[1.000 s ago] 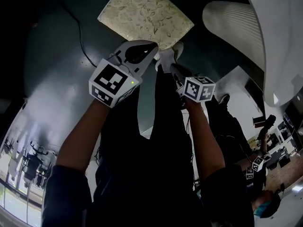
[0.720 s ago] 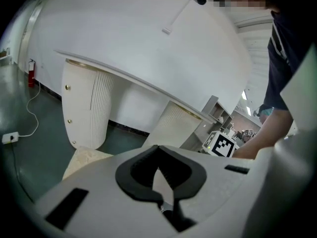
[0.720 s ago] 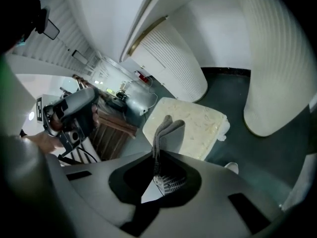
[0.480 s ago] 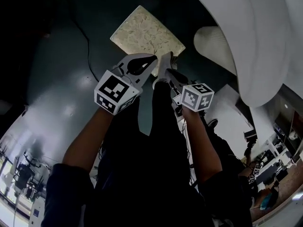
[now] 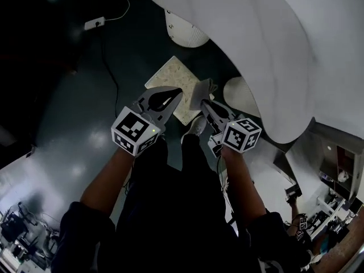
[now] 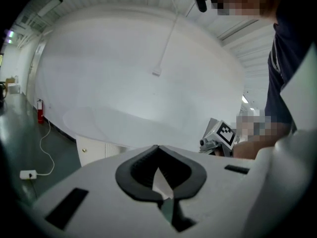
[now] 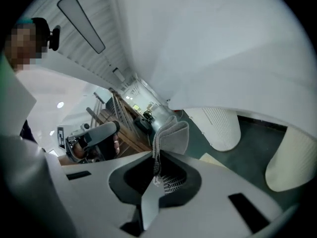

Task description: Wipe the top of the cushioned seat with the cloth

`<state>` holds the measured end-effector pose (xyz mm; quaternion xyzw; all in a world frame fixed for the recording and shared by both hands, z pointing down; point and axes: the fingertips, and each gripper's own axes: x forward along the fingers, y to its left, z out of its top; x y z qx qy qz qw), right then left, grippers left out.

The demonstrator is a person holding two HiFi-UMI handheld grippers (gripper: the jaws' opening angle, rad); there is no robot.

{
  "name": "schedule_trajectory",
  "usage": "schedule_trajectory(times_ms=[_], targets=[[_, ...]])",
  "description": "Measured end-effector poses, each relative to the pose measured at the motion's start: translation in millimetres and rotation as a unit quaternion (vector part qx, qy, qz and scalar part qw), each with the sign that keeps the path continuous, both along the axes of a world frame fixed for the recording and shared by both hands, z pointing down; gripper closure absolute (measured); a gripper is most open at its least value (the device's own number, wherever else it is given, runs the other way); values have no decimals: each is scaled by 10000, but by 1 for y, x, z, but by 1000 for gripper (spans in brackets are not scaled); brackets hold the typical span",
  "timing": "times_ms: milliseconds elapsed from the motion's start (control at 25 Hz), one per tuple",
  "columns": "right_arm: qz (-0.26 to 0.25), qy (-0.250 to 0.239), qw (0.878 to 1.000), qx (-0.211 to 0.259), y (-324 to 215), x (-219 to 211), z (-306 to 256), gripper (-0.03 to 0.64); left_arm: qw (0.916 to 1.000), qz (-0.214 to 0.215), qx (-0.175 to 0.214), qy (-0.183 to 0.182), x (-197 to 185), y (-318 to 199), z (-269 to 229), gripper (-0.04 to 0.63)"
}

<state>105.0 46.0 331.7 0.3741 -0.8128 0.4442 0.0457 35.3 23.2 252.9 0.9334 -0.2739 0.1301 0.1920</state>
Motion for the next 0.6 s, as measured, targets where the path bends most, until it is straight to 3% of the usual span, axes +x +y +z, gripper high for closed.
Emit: schedule_trajectory(times_ms=[320,600], targets=[[-144,-66,9918,1272,-9,-13,-143,583,9970,-106,708,281,-16,9,-105,588],[-108,-172,9794,2010,-13,-16,-227,583,9941,169,1010,370,-12,27,-146,588]])
